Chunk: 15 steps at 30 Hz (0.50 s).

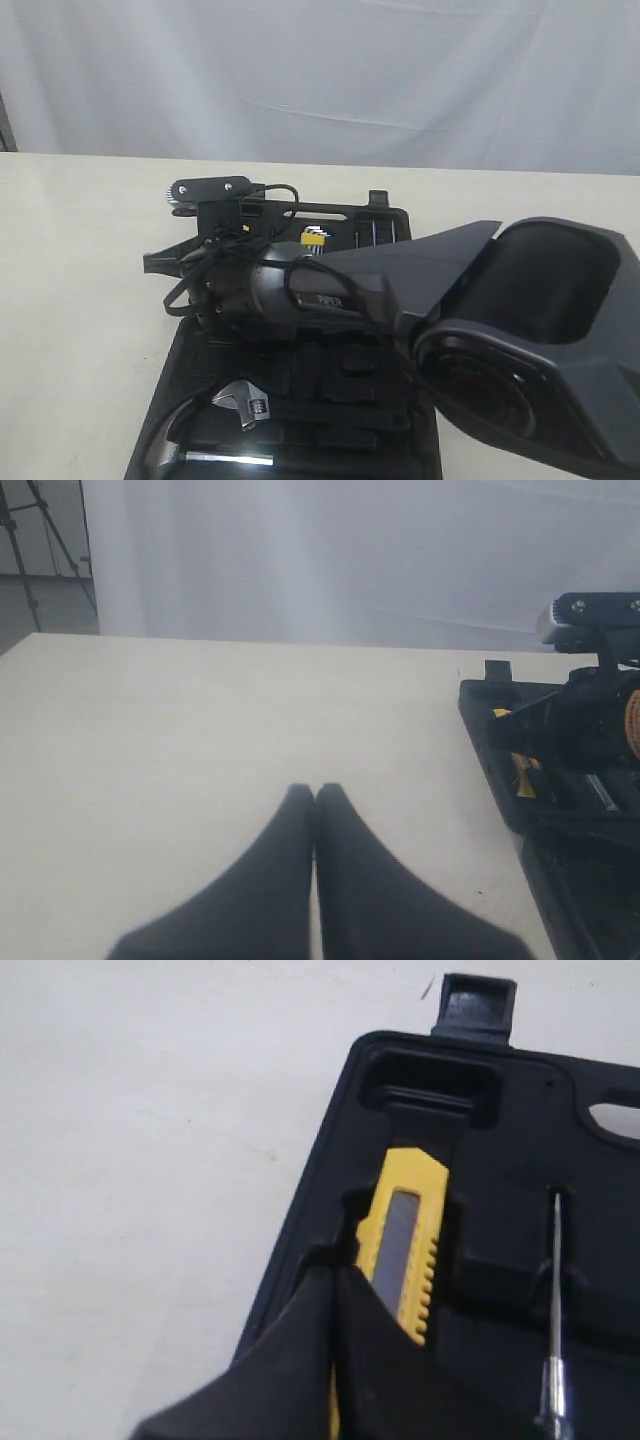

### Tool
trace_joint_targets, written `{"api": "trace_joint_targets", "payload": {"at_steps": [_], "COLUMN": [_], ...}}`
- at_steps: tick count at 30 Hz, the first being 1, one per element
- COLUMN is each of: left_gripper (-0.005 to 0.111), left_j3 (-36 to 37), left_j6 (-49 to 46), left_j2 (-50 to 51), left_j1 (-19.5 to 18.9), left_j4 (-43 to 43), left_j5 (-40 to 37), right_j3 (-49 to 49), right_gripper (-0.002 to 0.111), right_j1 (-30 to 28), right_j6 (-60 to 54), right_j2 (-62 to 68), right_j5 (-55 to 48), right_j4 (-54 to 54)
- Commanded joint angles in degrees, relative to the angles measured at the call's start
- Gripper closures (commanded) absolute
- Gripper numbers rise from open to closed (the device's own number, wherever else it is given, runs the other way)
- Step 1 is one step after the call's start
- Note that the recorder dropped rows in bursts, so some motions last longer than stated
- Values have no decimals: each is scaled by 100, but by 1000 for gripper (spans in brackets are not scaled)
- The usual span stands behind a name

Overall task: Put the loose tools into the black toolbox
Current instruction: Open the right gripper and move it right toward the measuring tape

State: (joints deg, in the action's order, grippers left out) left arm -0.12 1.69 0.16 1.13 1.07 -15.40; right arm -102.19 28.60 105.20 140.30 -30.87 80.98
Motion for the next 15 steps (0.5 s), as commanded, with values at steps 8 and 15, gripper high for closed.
{"api": "trace_joint_targets", "payload": {"at_steps": [8, 15], "left_gripper": [107, 107], "left_j3": [12, 12], "left_j6": [10, 10], "left_j2": [-16, -16], "left_j1": [12, 12], "left_j4": [14, 14], "left_j5": [3, 3], "right_j3": [-73, -73], "right_gripper": [108, 109], "right_j1": [386, 652], "right_j6": [-2771, -6798], "right_j2": [-978, -2269], "right_j5": [-226, -1344], "right_j4": [-1465, -4550]}}
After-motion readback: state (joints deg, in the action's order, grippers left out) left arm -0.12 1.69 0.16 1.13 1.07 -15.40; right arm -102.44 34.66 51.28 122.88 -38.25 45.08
